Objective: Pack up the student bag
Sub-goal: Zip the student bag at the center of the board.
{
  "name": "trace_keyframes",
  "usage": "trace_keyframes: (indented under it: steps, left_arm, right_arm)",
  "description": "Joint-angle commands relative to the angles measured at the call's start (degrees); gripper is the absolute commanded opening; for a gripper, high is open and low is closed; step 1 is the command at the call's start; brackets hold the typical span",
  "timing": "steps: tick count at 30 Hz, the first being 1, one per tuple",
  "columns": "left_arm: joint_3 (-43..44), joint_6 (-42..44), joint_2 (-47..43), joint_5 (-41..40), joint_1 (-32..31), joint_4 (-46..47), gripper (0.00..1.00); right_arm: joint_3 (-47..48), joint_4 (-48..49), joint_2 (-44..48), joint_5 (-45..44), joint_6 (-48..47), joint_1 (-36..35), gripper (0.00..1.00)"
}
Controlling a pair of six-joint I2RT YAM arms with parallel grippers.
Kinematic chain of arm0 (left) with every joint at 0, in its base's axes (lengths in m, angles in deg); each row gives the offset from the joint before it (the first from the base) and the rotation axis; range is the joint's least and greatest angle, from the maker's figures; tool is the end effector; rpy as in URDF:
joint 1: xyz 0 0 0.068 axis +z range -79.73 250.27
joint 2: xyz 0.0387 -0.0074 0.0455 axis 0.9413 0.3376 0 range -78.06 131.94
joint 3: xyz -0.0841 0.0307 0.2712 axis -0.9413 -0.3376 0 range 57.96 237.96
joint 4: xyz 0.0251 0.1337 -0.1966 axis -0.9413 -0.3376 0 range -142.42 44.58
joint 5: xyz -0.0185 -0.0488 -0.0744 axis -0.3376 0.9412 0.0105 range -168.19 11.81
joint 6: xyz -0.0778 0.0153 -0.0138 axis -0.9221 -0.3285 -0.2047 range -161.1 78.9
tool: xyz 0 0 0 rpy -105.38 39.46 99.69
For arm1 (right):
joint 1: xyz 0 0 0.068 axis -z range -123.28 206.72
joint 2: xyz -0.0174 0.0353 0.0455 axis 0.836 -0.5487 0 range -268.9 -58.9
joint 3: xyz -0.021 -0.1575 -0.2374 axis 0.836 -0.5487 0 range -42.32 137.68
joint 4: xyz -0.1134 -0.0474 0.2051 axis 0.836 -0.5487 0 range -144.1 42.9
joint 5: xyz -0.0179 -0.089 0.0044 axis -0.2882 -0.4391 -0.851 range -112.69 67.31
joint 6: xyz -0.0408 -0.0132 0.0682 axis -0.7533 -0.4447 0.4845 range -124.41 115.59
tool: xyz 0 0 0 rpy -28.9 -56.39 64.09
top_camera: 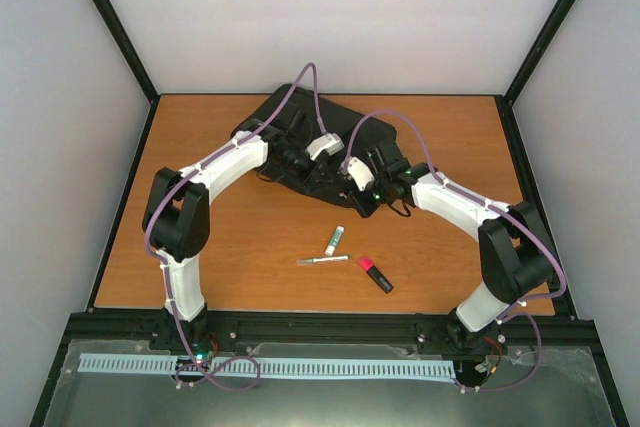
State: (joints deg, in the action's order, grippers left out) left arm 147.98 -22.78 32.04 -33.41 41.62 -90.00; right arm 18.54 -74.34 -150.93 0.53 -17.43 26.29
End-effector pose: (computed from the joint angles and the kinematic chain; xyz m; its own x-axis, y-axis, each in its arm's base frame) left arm 0.3242 -0.2329 0.2427 -0.5628 0.5618 -0.6064 0.8235 0.3180 -0.4698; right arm 0.2639 0.1869 0.2100 -0.5707 -0.5753 -0.5859 -0.7924 0.5729 0.2093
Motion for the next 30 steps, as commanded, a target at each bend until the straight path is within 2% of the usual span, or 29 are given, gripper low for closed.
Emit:
trace_keyframes:
  steps: [1,13,22,30]
  left_arm:
    - [1.39,1.62,-0.60,1.89,0.25,0.96,0.01]
    - [0.57,5.82,-1.62,1.67,0.17,-2.41,0.01]
    - [-1.91,9.95,-2.45,2.25,0.08,-6.71,0.01]
    - [-3.53,18.62,-5.21,-2.58,0.53,-13.59,0.01]
  right_arm:
    - [1.47,-0.20,1.02,2.20,1.08,0.01,0.03]
    - [1.22,-6.68,1.99,0.41,-5.60,3.59,0.03]
    - [-0.25,-6.50,2.14,-0.85,-7.73,7.02,0.03]
    - [-1.11,-5.38,1.29,-2.71,-9.02,8.12,0.03]
